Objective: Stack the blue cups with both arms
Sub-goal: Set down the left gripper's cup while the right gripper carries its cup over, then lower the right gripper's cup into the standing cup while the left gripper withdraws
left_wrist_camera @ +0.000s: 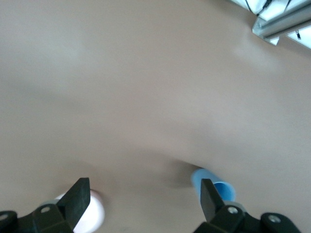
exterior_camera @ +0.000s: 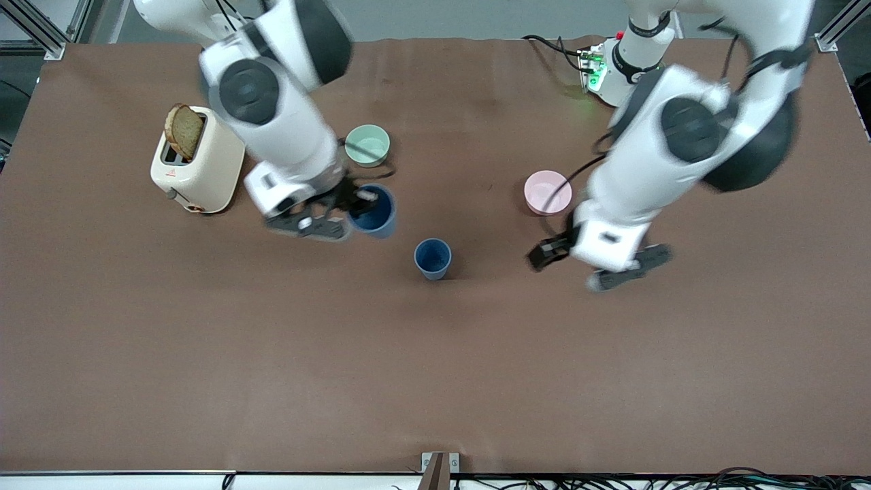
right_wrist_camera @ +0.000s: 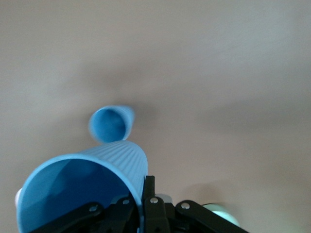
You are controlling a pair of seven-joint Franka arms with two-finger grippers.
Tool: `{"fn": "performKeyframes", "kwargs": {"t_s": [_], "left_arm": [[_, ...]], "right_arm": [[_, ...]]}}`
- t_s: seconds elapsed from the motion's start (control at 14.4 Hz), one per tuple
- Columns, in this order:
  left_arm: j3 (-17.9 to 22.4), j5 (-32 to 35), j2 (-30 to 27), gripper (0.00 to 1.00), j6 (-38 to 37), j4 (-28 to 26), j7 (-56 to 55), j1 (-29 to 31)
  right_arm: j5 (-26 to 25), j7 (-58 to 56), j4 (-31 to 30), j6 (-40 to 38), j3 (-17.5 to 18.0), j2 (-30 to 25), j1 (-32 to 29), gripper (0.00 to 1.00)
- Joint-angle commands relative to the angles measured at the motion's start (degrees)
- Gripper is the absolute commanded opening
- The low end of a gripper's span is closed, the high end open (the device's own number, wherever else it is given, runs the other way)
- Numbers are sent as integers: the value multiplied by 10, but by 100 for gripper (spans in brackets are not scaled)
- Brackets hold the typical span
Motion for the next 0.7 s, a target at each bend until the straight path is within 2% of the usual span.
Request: {"fn": "performKeyframes", "kwargs": {"t_s": [0.0,0.21,0.49,0.56,0.63], "left_arm": [[-1,5,-62,100,-38,-21,112,56],[-2,5,-109,100,-79,-21,217,109],[0,4,-149,100,-125,-25,323,165],[12,0,-161,100,-139,-28,356,160],[49,1,-176,100,-140,-42,374,134]], "right_arm": [[0,31,-11,56,-8,33,33,1],[-7,31,-26,117,-9,68,46,1],[-26,31,-54,150,-9,77,51,1],[-26,31,-54,155,-10,82,51,1],[-32,31,-54,158,-10,86,51,1]]}}
